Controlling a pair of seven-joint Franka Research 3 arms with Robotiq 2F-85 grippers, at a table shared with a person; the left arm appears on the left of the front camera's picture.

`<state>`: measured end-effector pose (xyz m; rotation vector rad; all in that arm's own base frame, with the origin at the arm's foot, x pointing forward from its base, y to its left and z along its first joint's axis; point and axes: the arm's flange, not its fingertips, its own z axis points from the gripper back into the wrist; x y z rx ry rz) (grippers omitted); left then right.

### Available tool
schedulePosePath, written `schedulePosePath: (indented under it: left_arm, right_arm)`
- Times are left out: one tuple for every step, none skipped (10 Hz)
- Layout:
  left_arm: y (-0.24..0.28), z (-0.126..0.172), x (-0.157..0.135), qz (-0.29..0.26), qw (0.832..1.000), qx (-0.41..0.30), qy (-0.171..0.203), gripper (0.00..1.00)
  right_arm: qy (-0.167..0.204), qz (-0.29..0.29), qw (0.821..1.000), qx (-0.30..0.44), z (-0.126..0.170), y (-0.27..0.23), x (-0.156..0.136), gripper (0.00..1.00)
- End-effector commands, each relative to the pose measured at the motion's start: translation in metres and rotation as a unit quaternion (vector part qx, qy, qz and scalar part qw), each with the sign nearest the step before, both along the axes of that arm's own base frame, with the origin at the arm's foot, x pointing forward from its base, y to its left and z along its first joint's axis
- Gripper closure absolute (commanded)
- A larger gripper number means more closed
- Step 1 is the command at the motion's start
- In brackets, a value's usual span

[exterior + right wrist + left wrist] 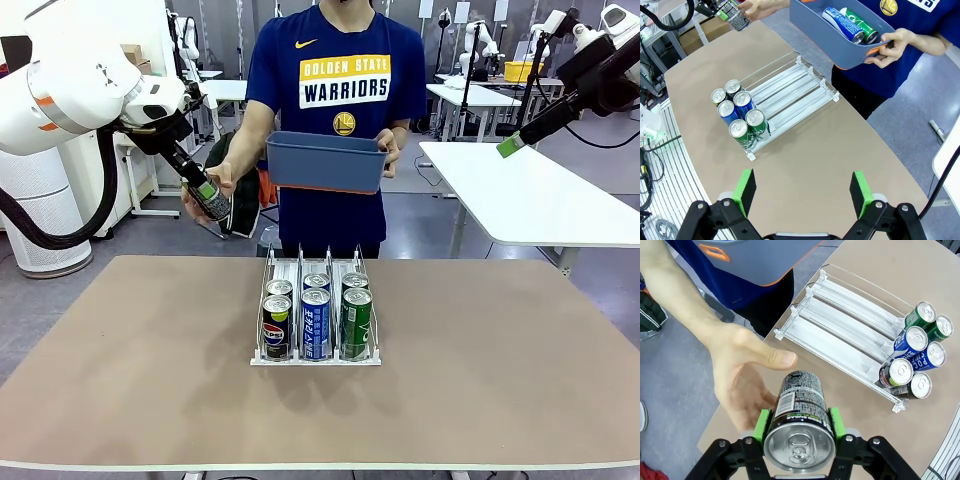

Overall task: Fill the beverage cans into the dispenser.
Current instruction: Pick up the Pepsi coke handed by the human.

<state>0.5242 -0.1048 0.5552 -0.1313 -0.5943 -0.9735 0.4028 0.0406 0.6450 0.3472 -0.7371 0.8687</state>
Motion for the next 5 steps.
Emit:
schedulePosePath:
  left_arm:
    - [0.0010,0.0031,-0.0010,0.001,1.000,-0.001,-0.003,0.51]
    - [0.0010,0.0031,-0.0010,0.001,1.000,-0.001,-0.003,0.51]
    - [0.0010,0.0031,-0.0010,0.001,1.000,-0.001,-0.003,0.51]
    - [0.0010,0.0031,-0.0010,0.001,1.000,-0.001,-0.003,0.51]
    - [0.0010,0.0031,-0.0010,0.001,1.000,-0.001,-0.003,0.51]
  right_arm:
    - [0.001,0.000,1.000,0.000,-0.0017,0.0001,-0.0006,0.00]
    - [0.001,0.000,1.000,0.000,-0.0017,0.0001,-0.0006,0.00]
    - [0.001,0.000,1.000,0.000,-0.0017,0.0001,-0.0006,0.00]
    - [0.001,0.000,1.000,0.000,-0.0017,0.0001,-0.0006,0.00]
    - [0.001,0.000,1.000,0.000,-0.0017,0.0001,-0.0006,0.00]
